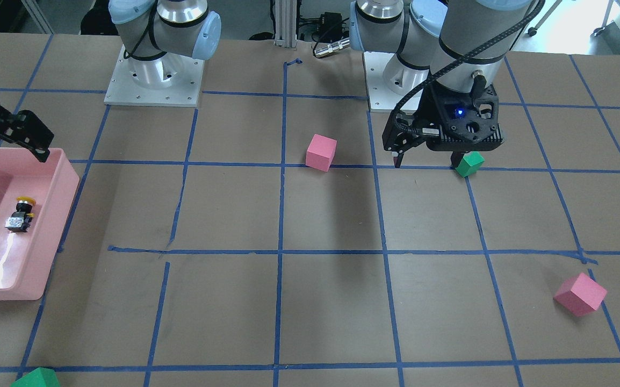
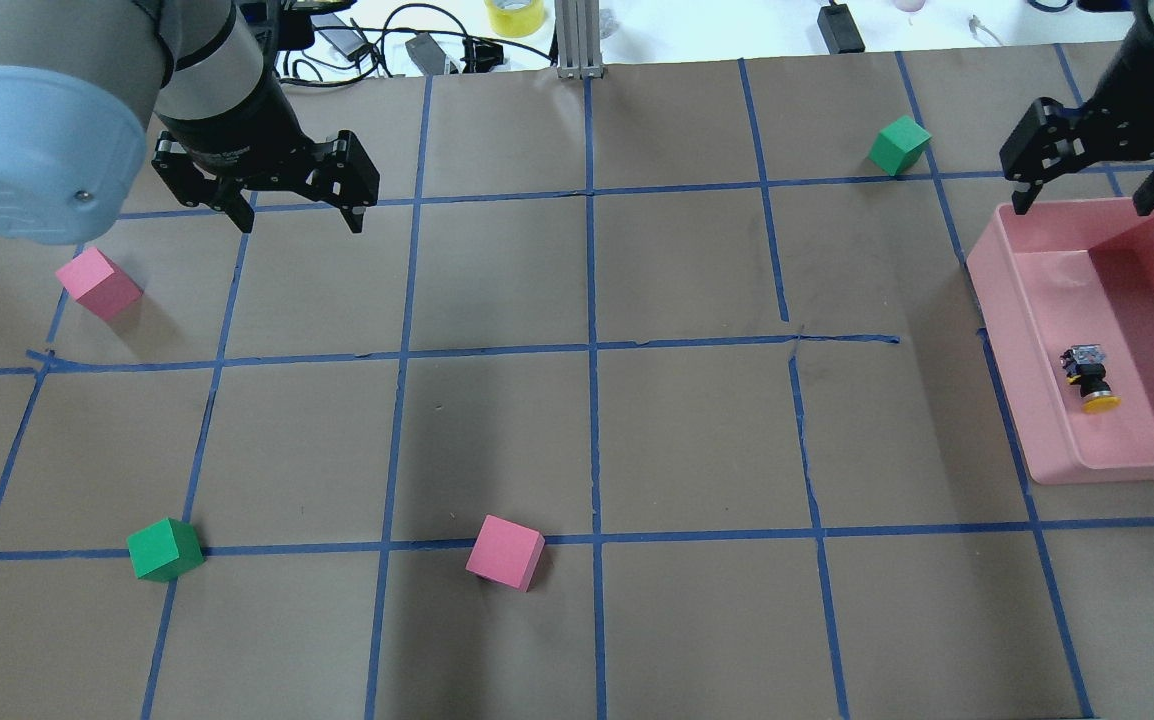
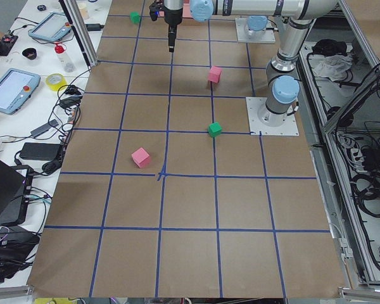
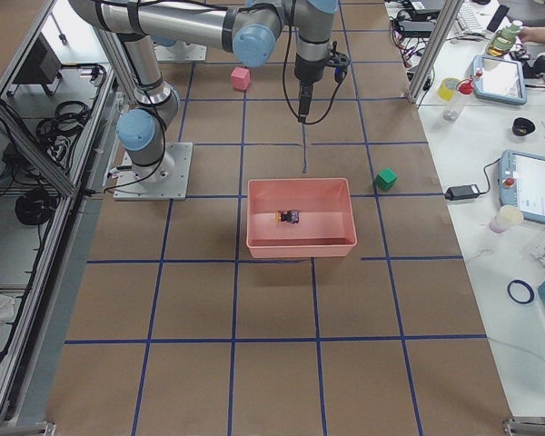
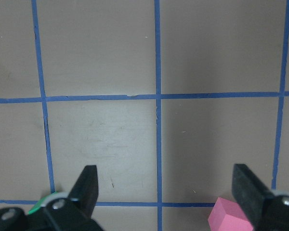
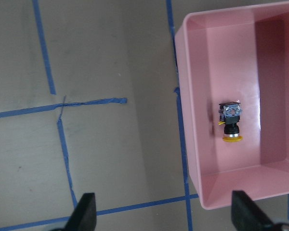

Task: Align button upright
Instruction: 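Lower the right gripper into the pink bin around the button switch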

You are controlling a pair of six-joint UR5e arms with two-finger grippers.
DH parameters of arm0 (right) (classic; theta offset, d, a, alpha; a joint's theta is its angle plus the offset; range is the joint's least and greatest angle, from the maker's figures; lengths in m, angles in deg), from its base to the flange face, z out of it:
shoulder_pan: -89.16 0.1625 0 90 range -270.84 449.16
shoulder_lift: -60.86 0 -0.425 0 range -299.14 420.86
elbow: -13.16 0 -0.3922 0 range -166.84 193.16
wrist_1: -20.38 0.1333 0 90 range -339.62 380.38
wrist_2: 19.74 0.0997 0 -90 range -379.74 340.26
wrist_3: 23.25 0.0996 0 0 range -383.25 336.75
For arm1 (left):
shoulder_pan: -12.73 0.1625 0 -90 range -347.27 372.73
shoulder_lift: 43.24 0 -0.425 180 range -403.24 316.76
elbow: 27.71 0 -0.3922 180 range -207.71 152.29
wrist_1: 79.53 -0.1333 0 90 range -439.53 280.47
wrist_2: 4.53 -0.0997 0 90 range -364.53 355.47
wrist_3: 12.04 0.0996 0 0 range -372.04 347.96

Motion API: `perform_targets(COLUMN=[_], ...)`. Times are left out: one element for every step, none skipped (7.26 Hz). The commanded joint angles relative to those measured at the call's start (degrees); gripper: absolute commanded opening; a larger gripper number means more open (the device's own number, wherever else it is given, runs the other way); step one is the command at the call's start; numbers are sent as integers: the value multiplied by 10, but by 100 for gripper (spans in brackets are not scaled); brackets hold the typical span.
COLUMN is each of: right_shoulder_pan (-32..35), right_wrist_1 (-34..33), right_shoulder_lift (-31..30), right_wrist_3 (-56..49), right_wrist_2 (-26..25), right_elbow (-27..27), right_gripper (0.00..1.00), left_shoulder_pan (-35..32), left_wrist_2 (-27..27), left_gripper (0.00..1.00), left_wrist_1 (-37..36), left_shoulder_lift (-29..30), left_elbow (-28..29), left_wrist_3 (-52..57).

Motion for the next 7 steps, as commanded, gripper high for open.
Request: perform_targets(right_shoulder_pan=[-74,-91,-102,-103,-104,-104,-110], right_wrist_1=[-13,-45,-54,-91,-146,-198,-230], right_shoulder_lift=[31,53,58,77,87,92,94], right_wrist_3=[-11,-14,-23,-32,-105,-130,-132], right_wrist_2=[0,-4,2,-1,-4,-4,-6], right_elbow=[6,13,22,40,64,93,120], right_gripper=[100,100,100,100,100,100,100], left_shoulder_pan=[1,9,28,30,29,29,29], left_wrist_2=[14,53,59,53,52,51,51], left_gripper=[100,100,100,100,100,100,100], left_wrist_1=[-3,-8,-6,-5,-5,-4,-4], left_shoulder_lift=[1,3,3,-1,-1,-3,-3], left_elbow=[2,5,4,2,1,1,1], left_wrist_3=[-1,-2,-2,-2,-2,-2,-2])
